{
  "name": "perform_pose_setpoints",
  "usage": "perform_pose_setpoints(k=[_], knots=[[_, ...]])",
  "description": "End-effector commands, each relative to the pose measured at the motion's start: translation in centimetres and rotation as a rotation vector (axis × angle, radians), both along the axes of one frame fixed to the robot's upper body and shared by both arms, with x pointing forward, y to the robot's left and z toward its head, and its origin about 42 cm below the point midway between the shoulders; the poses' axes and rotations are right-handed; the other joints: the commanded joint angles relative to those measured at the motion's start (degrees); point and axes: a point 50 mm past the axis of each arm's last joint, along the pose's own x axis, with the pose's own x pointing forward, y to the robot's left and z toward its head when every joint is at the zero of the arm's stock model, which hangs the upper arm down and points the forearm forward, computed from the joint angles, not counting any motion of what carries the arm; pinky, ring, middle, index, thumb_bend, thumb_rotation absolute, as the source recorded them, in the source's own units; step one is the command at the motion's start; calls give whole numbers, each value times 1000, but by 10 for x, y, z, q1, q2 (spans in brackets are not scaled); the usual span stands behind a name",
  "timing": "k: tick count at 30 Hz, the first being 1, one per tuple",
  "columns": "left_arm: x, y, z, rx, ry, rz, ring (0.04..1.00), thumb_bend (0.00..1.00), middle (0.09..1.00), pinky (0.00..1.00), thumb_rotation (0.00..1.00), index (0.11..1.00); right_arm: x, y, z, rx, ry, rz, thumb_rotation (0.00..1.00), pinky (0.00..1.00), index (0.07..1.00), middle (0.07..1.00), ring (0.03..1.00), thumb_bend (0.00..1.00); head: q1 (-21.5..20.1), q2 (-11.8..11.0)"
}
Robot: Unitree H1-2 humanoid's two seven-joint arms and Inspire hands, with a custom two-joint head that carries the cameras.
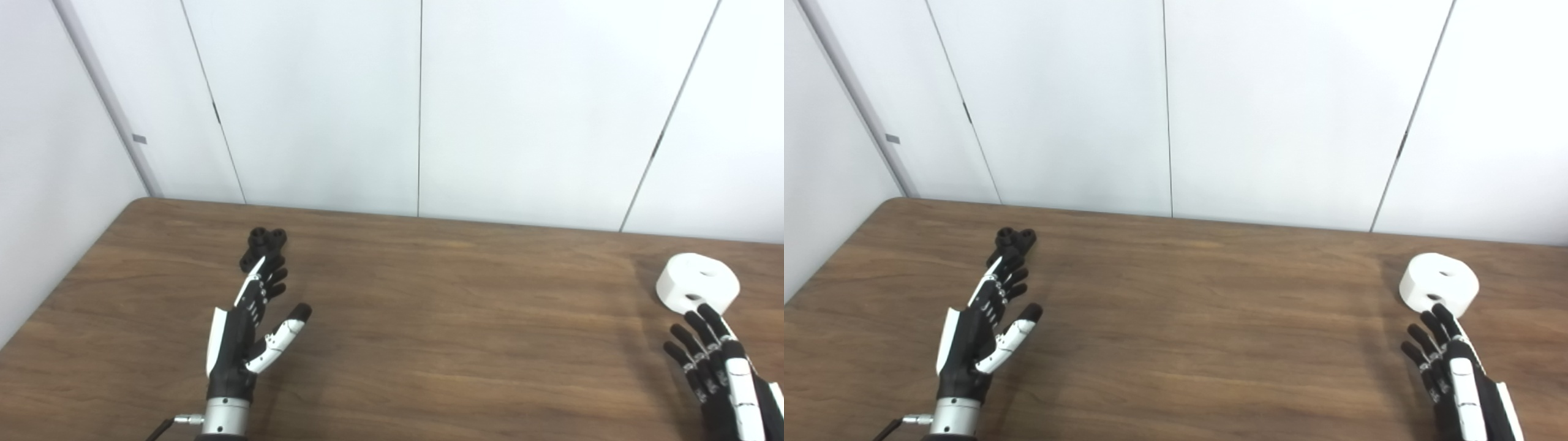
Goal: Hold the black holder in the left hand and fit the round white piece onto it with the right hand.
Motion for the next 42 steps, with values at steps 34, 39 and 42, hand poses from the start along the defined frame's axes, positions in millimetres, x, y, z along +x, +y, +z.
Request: perform_pose_setpoints(k=[34, 39, 42], knots=[[38, 116, -7, 509, 92, 468, 919, 999, 963, 838, 310, 971, 7, -8, 10, -23, -53, 6, 789, 859, 902, 917, 898, 303, 20, -22], [57, 129, -12, 522, 204, 399, 932, 1000, 966, 852, 297, 963, 6, -9, 10, -21, -63, 20, 804, 864, 912, 926, 900, 288, 21, -22], [68, 136, -14, 556, 272, 361, 958, 1000, 971, 889, 333, 958, 6, -9, 10, -19, -62, 23, 803, 869, 909, 924, 899, 285, 22, -22]])
